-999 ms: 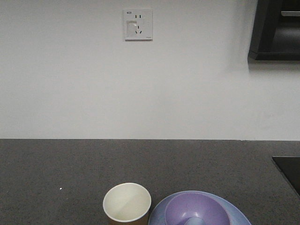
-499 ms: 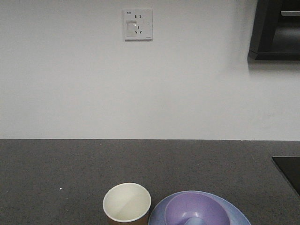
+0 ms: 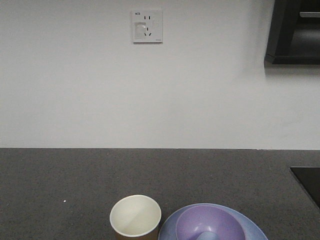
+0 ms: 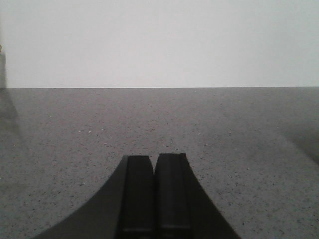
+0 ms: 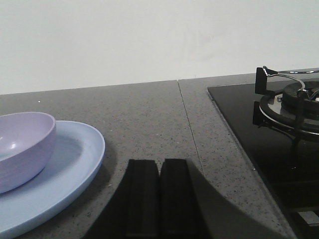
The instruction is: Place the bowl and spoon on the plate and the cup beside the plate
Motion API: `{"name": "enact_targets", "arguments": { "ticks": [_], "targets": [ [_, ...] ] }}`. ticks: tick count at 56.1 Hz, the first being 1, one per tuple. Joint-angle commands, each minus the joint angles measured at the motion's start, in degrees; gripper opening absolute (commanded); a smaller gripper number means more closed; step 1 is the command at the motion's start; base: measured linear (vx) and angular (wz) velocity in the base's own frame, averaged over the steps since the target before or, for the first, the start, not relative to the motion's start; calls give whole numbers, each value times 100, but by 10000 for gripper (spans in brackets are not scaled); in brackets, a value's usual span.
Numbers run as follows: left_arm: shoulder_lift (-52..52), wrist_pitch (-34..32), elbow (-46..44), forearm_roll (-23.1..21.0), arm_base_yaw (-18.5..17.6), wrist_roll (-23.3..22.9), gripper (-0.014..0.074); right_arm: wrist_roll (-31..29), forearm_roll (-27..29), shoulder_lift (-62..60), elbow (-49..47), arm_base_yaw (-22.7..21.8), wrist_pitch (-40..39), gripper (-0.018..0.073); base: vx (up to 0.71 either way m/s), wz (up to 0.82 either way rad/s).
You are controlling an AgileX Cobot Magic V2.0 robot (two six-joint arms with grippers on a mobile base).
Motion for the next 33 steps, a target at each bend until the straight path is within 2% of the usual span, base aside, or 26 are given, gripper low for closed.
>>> {"name": "enact_targets", "arguments": {
  "ticks": [1, 33],
  "targets": [
    [-35, -432, -142, -55, 12, 1, -3, -42, 1, -29, 23, -35, -529, -11, 0, 0],
    [-35, -432, -142, -55, 12, 1, -3, -85, 1, -24, 23, -35, -529, -11, 0, 0]
  ]
}}
